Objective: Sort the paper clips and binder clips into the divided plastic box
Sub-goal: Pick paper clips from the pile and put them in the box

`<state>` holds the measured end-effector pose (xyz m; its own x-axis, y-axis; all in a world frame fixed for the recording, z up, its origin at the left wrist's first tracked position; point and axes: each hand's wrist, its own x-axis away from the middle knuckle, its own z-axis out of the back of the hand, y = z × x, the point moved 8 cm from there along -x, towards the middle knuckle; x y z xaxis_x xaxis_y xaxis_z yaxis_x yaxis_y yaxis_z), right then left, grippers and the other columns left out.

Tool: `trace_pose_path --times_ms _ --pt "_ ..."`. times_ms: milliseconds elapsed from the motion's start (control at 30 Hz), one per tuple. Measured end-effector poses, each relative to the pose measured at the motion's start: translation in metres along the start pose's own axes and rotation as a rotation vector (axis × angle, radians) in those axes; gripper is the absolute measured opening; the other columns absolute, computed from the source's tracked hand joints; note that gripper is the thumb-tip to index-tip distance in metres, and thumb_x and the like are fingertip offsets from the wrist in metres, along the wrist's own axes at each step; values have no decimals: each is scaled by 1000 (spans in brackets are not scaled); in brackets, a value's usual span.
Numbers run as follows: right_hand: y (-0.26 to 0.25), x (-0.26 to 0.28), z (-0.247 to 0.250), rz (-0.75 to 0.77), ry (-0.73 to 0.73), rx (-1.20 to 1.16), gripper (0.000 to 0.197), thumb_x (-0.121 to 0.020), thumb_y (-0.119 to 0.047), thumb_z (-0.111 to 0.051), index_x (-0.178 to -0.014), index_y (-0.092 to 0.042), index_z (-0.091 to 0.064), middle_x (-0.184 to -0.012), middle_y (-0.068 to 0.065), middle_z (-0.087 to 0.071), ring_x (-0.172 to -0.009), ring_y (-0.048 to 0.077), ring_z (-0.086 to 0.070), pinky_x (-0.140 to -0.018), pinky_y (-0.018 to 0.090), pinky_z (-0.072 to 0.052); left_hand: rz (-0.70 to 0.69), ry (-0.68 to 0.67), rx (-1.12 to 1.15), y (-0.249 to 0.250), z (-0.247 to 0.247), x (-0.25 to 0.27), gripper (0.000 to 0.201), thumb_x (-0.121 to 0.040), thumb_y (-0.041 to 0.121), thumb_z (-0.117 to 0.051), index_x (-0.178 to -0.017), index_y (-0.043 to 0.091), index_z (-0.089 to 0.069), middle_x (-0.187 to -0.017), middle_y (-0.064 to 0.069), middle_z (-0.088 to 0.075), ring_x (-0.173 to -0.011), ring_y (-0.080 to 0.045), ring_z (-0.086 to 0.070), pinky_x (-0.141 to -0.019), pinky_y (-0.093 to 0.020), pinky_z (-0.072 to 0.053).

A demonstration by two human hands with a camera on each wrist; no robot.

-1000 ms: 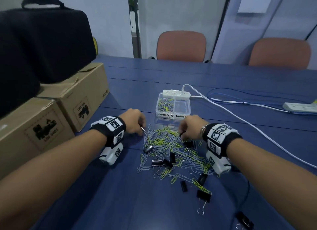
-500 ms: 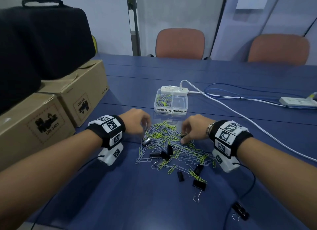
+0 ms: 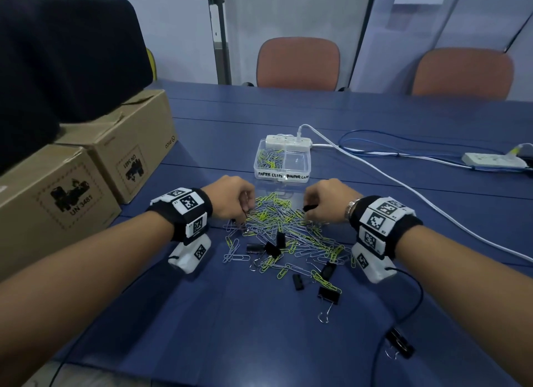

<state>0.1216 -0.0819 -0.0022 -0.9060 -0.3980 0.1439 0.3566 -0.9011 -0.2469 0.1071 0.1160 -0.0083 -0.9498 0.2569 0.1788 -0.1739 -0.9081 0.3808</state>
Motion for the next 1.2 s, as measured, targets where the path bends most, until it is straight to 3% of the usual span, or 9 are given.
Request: trace_pose_path --times_ms 200,333,500,667,733,833,933,1100,1200 --pt "33 9 2 -157 -108 163 15 -71 -23 -78 -82 -24 -68 -91 0 -71 -85 21 -65 -58 23 -45 76 -28 -200 -18 17 7 22 -72 -2 -62 -78 19 -65 -72 7 -67 -75 -20 -64 -70 -31 -55" --pt "42 11 -7 -200 -225 216 28 -62 -26 -87 -85 -22 -71 -92 -3 -72 -88 19 -66 -69 28 -54 125 -158 -310 -26 5 11 26 -64 -3 -77 -74 18 -66 -69 6 -67 -75 -20 -65 -69 -35 -59" --pt "20 2 6 -113 -73 130 31 -73 -30 -80 -102 -22 -72 -99 -2 -69 -96 20 -64 -70 26 -46 116 -69 -226 -17 8 6 31 -64 0 -74 -89 17 -64 -78 6 -65 -79 -22 -62 -69 -33 -57" --pt "-20 -23 -14 -25 -87 41 69 -77 -51 -75 -135 -18 -55 -130 2 -61 -116 21 -59 -95 36 -51 167 -109 -145 -8 -8 -12 108 -51 46 -95 -141 17 -43 -136 -5 -54 -120 -27 -55 -99 -40 -50" --pt "-36 -33 -23 -15 -114 65 83 -73 -63 -72 -137 -15 -52 -136 5 -58 -120 23 -57 -99 39 -50 202 -140 -193 -6 -14 -21 119 -44 57 -94 -141 15 -40 -138 -7 -51 -120 -28 -55 -100 -41 -50" --pt "-53 -44 -27 -10 -141 169 92 -63 -77 -69 -124 -9 -57 -123 11 -58 -111 28 -58 -92 40 -52 244 -187 -222 -6 -15 -28 113 -38 62 -92 -131 15 -49 -128 -5 -57 -111 -25 -58 -95 -40 -53" --pt "-60 -49 -29 -3 -165 174 86 -59 -76 -73 -111 -8 -64 -108 11 -65 -98 27 -63 -84 39 -56 216 -167 -156 -4 -11 -33 96 -50 47 -95 -132 14 -57 -127 -4 -61 -112 -24 -61 -94 -37 -54" --pt "-54 -52 -26 -3 -153 25 65 -72 -41 -83 -127 -13 -64 -119 5 -69 -108 23 -64 -90 31 -52 170 -136 -76 -10 -10 -36 72 -55 30 -97 -119 25 -66 -110 -1 -67 -94 -25 -70 -81 -37 -60" --pt "-48 -51 -24 -2 -149 -27 52 -75 -28 -84 -123 -18 -68 -115 1 -70 -103 19 -63 -80 26 -47 146 -121 -54 -10 -9 -38 59 -57 20 -95 -109 28 -68 -104 0 -66 -89 -27 -71 -76 -36 -60"
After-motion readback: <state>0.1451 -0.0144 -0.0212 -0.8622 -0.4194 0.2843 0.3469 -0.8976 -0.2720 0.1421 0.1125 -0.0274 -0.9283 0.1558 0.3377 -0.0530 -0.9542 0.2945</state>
